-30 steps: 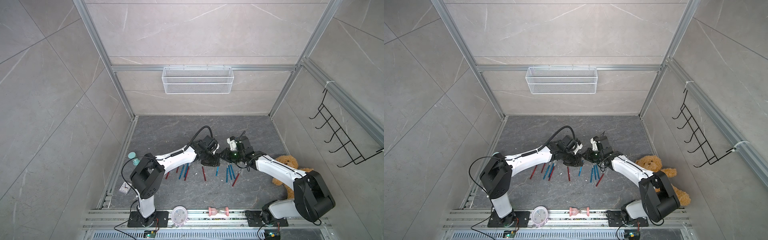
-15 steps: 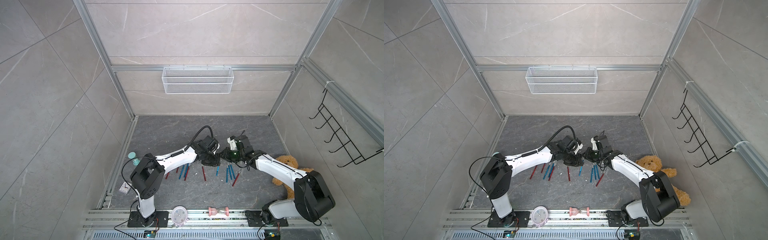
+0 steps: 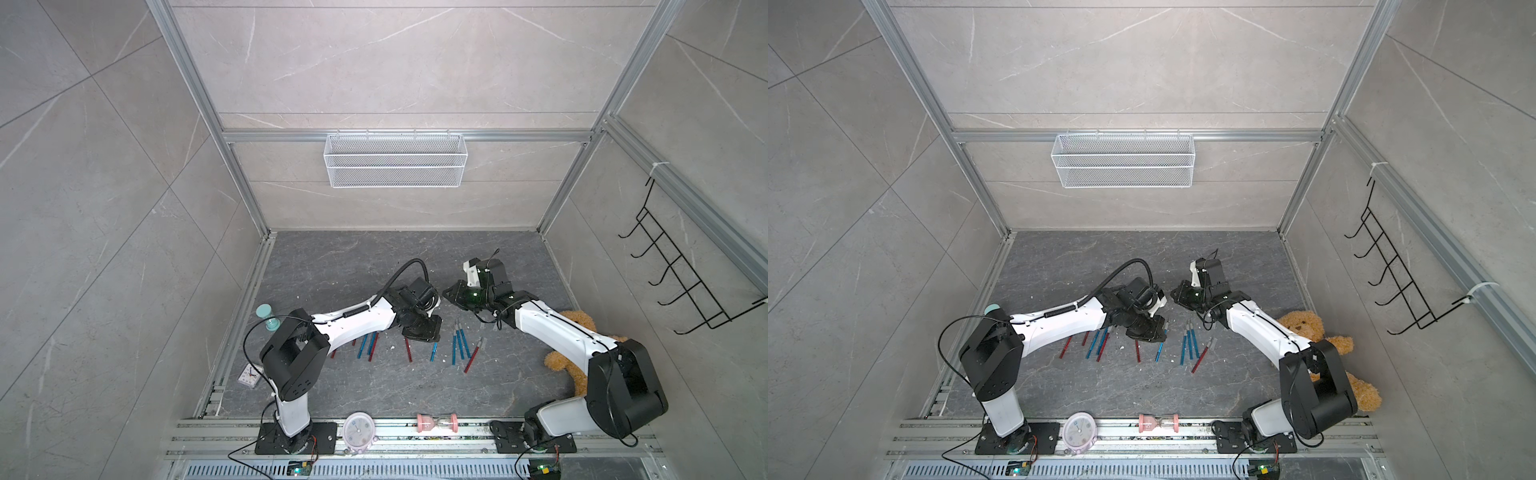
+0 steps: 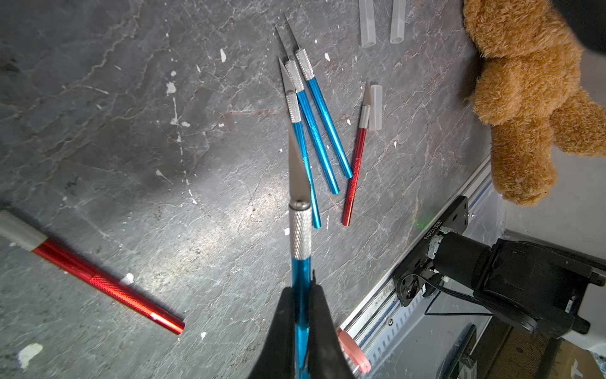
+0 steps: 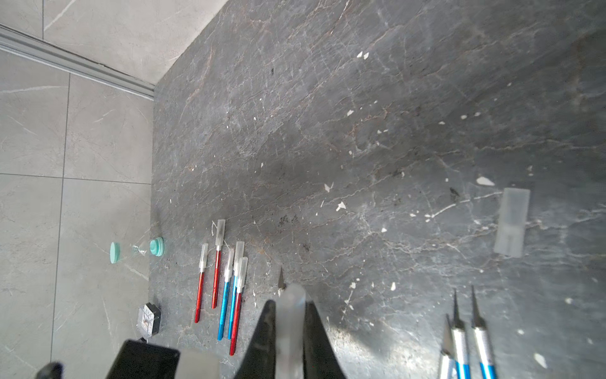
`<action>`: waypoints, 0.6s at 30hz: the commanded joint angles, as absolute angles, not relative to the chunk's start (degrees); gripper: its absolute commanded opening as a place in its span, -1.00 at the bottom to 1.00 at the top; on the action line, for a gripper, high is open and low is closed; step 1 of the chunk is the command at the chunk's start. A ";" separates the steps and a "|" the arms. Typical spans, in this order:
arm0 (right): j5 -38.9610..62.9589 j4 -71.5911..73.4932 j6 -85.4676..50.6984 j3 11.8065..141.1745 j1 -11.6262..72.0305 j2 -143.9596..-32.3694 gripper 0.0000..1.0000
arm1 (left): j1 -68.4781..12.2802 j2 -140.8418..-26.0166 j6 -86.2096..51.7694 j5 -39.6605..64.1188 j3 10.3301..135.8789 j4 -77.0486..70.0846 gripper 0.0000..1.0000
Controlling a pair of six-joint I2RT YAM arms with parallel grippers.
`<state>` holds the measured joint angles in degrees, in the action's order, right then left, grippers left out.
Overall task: Remove protective caps from carving knives
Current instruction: Remove the protective sleeve from the carving knife, then place the protective sleeve at the center of the board.
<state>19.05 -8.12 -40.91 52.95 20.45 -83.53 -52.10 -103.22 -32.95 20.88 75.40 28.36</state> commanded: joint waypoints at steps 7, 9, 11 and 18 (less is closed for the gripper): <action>15.26 -17.40 -31.49 60.26 18.72 -91.82 -0.90 | -50.42 -97.62 -32.57 17.80 73.28 30.20 -0.91; 14.65 -17.82 -30.88 61.32 18.70 -94.41 -0.90 | -49.70 -96.73 -32.86 17.64 72.42 30.11 -0.91; 13.49 -18.14 -30.40 62.18 18.75 -96.84 -0.89 | -48.98 -95.67 -32.96 17.28 71.50 30.06 -0.91; 10.87 -18.62 -30.08 63.63 18.79 -102.53 -0.83 | -46.75 -92.47 -33.20 16.34 67.76 30.39 -0.91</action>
<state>13.06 -16.73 -31.40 61.91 18.68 -101.21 -47.33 -95.37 -32.97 17.06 68.36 29.30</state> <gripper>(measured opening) 0.139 0.077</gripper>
